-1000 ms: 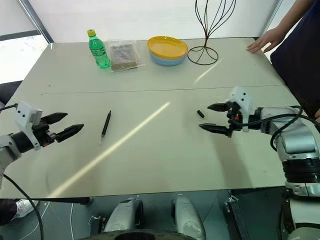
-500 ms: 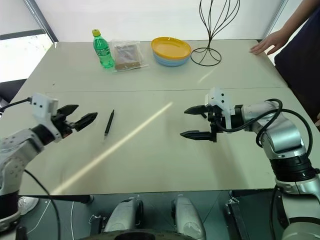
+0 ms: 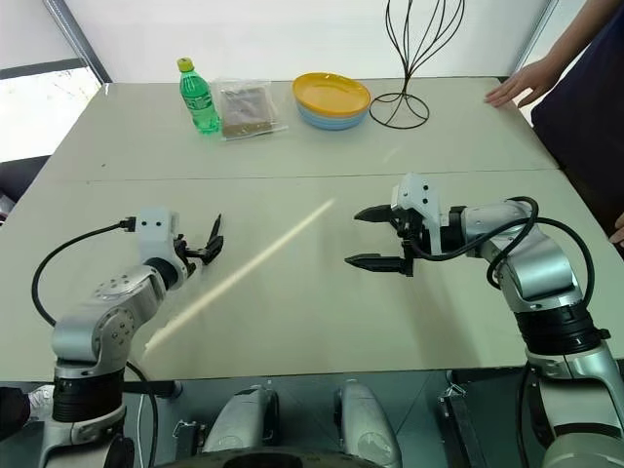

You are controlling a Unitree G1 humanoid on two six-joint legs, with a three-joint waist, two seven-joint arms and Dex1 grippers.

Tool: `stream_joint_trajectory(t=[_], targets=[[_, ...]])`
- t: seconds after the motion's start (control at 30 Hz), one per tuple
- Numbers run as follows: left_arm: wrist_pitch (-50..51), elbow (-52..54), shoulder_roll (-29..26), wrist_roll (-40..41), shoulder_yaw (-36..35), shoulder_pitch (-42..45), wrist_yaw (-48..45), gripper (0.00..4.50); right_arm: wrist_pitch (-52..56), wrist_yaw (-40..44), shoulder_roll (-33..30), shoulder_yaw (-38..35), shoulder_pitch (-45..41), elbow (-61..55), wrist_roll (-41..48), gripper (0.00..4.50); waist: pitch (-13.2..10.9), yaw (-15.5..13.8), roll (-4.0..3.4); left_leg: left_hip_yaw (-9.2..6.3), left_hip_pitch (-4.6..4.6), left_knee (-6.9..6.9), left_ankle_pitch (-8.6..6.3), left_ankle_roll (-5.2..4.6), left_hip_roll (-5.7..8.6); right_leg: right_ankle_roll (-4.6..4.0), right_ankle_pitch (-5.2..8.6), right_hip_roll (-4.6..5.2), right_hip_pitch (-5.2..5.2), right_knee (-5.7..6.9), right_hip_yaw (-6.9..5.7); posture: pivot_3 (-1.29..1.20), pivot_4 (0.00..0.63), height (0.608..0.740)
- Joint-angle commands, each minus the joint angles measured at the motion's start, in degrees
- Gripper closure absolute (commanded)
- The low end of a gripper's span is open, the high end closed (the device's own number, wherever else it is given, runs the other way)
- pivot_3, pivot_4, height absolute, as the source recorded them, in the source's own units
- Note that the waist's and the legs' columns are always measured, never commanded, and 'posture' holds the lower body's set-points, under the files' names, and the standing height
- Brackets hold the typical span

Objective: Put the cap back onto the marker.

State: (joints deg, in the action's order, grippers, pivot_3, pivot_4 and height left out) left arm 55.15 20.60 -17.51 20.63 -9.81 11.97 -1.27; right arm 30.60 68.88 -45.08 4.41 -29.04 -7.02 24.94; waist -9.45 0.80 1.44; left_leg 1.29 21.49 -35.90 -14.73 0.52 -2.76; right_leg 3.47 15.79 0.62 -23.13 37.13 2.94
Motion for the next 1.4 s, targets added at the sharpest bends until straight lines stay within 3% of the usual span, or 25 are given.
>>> stream_joint_trajectory(t=[0.03,0.5,0.6,0.83,1.1,1.4], targets=[[-2.64,-2.13,0.73,-1.75,0.62,1.6,-0.09,0.06,-0.86,-0.42,0.31,-0.95,0.04,-0.71,0.25,0.0,0.0,-0.02,0.0,0.0,0.0,-0.01,0.0,0.0,0.01,0.0,0.0,0.01,0.0,0.0,0.0,0.0,0.15,0.74],[-5.33,-12.22,-0.25,-4.63,3.21,4.99,-5.96,0.06,-0.6,-2.14,0.33,-1.84,1.65,-1.58,0.33,0.0,0.02,-0.11,-0.04,-0.02,-0.02,-0.06,0.0,0.0,0.04,0.0,0.0,0.0,0.07,0.01,-0.01,0.0,0.15,0.74],[-4.7,-11.96,0.44,-4.7,2.95,4.31,-5.98,0.87,-0.54,-2.35,0.2,-2.04,1.95,-1.82,0.49,0.0,0.03,-0.08,-0.04,-0.01,-0.02,-0.06,0.0,0.0,0.04,0.0,0.0,0.01,0.07,0.01,0.0,0.0,0.15,0.74],[-5.08,-12.63,1.08,-5.11,1.97,3.25,-6.76,4.44,-0.64,-2.55,0.07,-2.2,2.12,-1.56,0.46,0.0,0.05,-0.01,-0.09,-0.02,-0.08,-0.07,0.0,0.0,0.04,0.01,0.0,0.02,0.14,0.0,0.0,0.0,0.15,0.74],[-7.06,-10.6,-2.4,-3.68,0.18,2.52,-11.57,4.44,-0.56,-3.09,-0.1,-2.55,2.24,-1.27,0.33,0.0,0.07,0.3,-0.12,-0.01,-0.1,-0.05,0.0,0.0,0.02,0.01,0.0,0.0,0.14,0.0,-0.01,0.0,0.15,0.74],[-15.4,-11.61,-22.55,2.19,-3.03,4.63,-36.19,4.44,-2.91,-7.6,0.61,-3.82,1.26,3.85,-2.94,0.0,0.0,-0.1,-0.06,0.0,0.05,0.03,0.0,0.0,-0.06,-0.24,0.13,0.05,-0.09,-0.02,-0.03,0.0,0.15,0.74]])
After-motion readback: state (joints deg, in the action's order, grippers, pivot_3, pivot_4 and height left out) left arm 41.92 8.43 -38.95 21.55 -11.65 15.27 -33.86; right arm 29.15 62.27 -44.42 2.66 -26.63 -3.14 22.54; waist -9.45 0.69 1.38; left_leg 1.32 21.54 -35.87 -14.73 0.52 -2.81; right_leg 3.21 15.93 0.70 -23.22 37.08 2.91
